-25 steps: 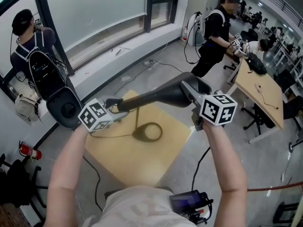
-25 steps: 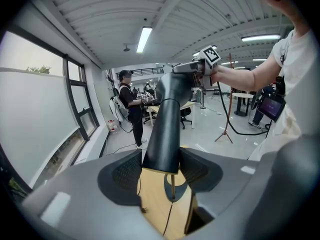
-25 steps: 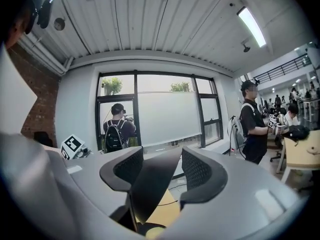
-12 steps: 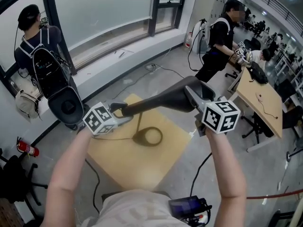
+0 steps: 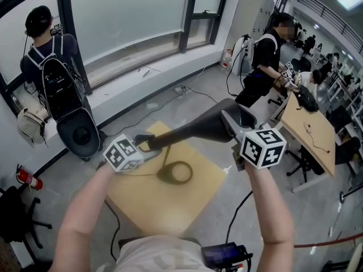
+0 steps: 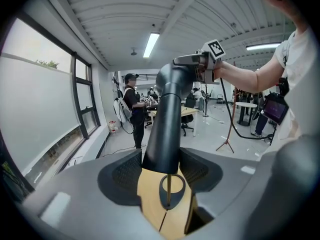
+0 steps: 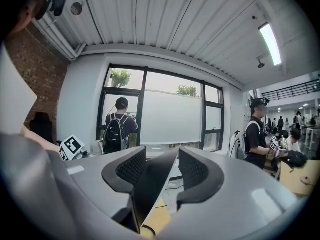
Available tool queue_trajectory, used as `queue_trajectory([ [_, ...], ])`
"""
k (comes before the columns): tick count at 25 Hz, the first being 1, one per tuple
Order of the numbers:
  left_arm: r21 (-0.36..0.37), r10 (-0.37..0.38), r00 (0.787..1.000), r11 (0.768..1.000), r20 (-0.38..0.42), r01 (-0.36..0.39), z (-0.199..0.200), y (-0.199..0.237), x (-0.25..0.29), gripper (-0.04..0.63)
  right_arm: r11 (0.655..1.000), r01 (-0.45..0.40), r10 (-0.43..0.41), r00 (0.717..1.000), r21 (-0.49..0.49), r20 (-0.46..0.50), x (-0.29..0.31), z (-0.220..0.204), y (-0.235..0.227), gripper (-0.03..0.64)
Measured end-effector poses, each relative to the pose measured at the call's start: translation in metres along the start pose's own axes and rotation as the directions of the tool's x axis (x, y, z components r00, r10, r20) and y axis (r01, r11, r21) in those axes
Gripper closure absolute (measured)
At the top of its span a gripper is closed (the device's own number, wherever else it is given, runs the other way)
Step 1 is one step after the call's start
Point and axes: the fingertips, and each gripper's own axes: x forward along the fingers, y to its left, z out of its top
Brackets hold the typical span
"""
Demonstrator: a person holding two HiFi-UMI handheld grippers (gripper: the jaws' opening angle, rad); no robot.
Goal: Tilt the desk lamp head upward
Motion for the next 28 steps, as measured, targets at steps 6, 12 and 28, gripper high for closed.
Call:
queue_trajectory([
  [6, -0.011, 0.005, 1.0, 1.0, 0.006, -0.005, -0.006, -0.002, 0.003, 0.36, 0.999, 0.001, -0.001, 1.0, -0.044, -0.008, 0.004, 0.004, 0.007, 0.42],
  [12, -0.018, 0.012, 1.0, 1.0, 0.013, -0.012, -0.01, -0.001, 0.006, 0.361, 0.993, 0.002, -0.004, 1.0, -0.118, -0.019, 0.007, 0.017, 0.017, 0.432],
  [28, 0.003, 0.031, 0.999, 1.0, 0.01, -0.031, -0.012, -0.007, 0.018, 0.365, 0.973, -0.004, 0.005, 1.0, -0.229, 0.005, 0.009, 0.04, 0.044, 0.44],
])
